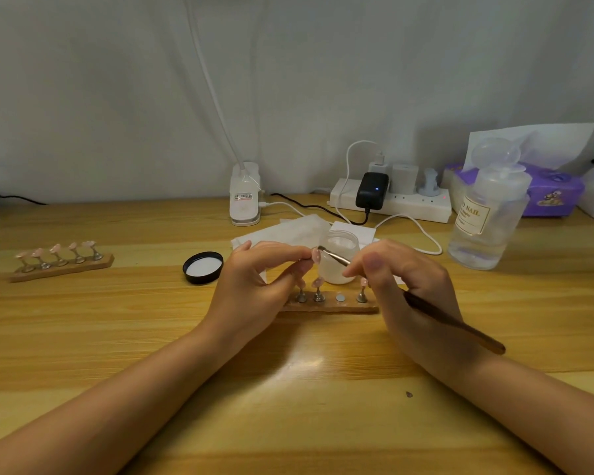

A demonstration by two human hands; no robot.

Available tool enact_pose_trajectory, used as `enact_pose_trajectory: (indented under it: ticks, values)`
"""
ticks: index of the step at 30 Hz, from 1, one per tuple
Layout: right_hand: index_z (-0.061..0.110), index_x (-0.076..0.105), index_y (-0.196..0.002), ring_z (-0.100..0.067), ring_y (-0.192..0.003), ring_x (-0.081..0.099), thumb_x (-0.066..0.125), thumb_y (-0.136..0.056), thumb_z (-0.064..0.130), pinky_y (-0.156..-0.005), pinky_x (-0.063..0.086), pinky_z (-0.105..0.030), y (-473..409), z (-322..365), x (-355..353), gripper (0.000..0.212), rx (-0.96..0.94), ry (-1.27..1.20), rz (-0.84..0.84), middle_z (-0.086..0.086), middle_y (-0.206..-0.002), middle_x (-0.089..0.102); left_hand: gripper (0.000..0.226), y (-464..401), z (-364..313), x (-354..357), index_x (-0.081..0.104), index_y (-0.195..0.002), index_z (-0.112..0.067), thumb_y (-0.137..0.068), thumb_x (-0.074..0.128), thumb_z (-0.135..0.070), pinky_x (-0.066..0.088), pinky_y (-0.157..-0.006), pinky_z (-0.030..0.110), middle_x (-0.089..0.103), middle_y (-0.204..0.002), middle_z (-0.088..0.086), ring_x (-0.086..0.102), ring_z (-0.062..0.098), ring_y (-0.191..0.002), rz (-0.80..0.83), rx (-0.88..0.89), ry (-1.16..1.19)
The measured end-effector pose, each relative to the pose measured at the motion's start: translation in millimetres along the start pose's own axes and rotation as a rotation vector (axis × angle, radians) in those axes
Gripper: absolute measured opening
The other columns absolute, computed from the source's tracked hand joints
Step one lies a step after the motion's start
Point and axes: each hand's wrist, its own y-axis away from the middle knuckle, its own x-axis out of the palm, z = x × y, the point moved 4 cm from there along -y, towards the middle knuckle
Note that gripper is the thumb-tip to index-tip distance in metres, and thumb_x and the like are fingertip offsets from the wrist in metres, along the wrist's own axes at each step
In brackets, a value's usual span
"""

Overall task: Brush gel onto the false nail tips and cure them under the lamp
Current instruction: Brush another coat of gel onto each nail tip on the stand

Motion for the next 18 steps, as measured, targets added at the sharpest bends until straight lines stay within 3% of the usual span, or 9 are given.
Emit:
enact_pose_trajectory:
  ticks: [5, 8, 14, 18]
  values:
    - [0.012, 0.065, -0.068, -0.003, -0.069, 0.055, 0.032, -0.096, 0.037, -0.065, 0.045, -0.031, 1.0, 1.4, 2.2, 0.05, -0.061, 0.011, 0.015, 0.015, -0.07, 0.054, 0.025, -0.5, 0.0, 0.6, 0.067, -0.091, -0.034, -0.08, 0.067, -0.011, 0.027, -0.107, 0.048, 0.068, -0.089, -0.02, 0.062, 0.0, -0.091, 0.001, -0.018, -0.002]
    - [0.013, 0.063, -0.066, -0.003, -0.067, 0.054, 0.031, -0.096, 0.037, -0.065, 0.044, -0.029, 2.1, 0.5, 1.0, 0.05, -0.053, -0.004, 0.005, 0.012, -0.066, 0.056, 0.022, -0.2, 1.3, 1.0, 0.068, -0.091, -0.031, -0.08, 0.067, -0.012, 0.027, -0.106, 0.048, 0.069, -0.089, -0.018, 0.063, 0.002, -0.088, -0.002, -0.025, -0.001]
    - [0.018, 0.061, -0.075, -0.002, -0.074, 0.056, 0.029, -0.095, 0.046, -0.067, 0.045, -0.022, 0.1, -3.3, 0.5, 0.047, 0.022, -0.021, 0.004, 0.014, -0.073, 0.057, 0.024, 0.5, 1.0, 0.7, 0.066, -0.09, -0.037, -0.08, 0.067, -0.015, 0.019, -0.104, 0.02, 0.069, -0.085, -0.018, 0.063, -0.002, -0.079, 0.016, -0.042, -0.004]
    - [0.011, 0.066, -0.077, -0.013, -0.072, 0.06, 0.031, -0.097, 0.039, -0.064, 0.046, -0.038, -0.6, 1.7, 4.9, 0.049, -0.092, 0.067, 0.055, -0.001, -0.071, 0.063, 0.024, -0.3, 1.1, 0.7, 0.067, -0.092, -0.034, -0.08, 0.067, -0.013, 0.022, -0.105, 0.027, 0.068, -0.088, -0.021, 0.062, -0.002, -0.089, 0.006, -0.041, -0.014]
